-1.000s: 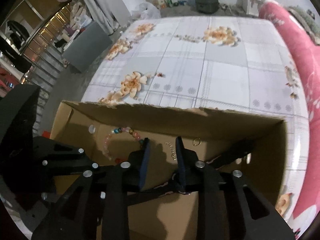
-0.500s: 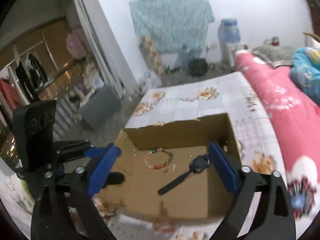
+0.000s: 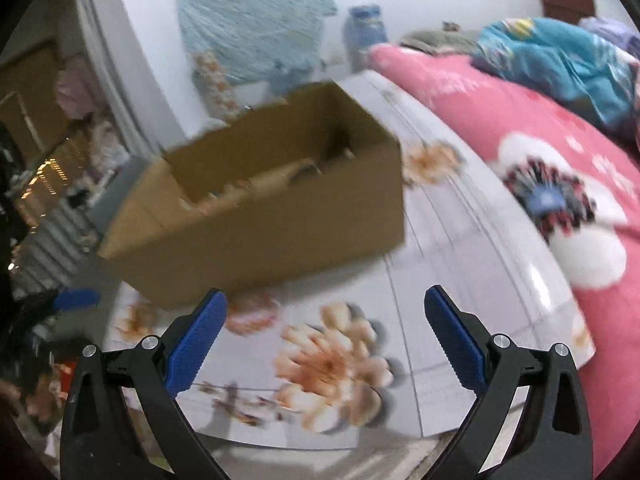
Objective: Organize jewelry
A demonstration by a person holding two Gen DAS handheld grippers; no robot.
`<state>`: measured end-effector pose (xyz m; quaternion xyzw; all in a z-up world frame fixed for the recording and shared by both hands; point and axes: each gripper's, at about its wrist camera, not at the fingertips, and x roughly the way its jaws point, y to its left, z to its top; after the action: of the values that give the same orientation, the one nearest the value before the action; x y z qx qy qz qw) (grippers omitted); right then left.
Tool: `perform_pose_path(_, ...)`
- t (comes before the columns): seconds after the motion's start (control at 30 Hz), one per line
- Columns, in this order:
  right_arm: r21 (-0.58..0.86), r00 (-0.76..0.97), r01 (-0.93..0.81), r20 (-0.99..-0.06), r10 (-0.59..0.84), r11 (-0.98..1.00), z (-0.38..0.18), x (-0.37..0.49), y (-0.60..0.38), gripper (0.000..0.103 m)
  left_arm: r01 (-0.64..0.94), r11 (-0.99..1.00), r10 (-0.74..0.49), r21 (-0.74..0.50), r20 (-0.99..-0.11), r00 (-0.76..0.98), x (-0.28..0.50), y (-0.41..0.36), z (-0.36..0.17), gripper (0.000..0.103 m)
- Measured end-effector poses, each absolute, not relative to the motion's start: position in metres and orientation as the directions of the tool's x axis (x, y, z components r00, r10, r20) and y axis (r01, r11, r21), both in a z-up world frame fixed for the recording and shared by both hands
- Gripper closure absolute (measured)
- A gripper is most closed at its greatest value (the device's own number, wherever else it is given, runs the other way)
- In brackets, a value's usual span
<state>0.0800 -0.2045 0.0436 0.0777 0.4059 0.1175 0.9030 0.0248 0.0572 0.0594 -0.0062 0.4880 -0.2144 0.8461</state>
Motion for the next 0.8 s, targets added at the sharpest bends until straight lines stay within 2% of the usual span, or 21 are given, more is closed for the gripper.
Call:
perform_pose_path(0.2,0.114,0.639,-0.123,-0.751,0.166,0.986,0.002,0.084,-0.192,0.008,0.209,0.958,-0.264,-0.197,-0.889,0.374,0.023,0.059,-0.001,0.013)
perform_pose_path(0.33,0.044,0.664,-0.122,-0.739,0.114,0.992,-0.009,0.08,-0.191,0.008,0.129,0.971,-0.234,-0.199,-0.894,0.383,0.029,0.061,-0.013,0.013)
perform_pose_path(0.5,0.008,0.656,-0.149,-0.747,0.105,0.989,-0.026,0.081,-0.188,0.008,0.105,0.983,-0.184,-0.153,-0.885,0.427,0.036,0.056,-0.016,0.012)
perform_pose_path(0.63,-0.029,0.671,-0.169,-0.736,0.093,0.985,-0.029,0.076,-0.183,0.008,0.102,0.989,-0.144,-0.11,-0.885,0.442,0.041,0.05,-0.02,0.008)
perform_pose_path(0.8,-0.024,0.682,-0.176,-0.724,0.104,0.984,-0.031,0.075,-0.184,0.008,0.143,0.99,-0.06,0.007,-0.888,0.456,0.041,0.034,-0.027,0.005)
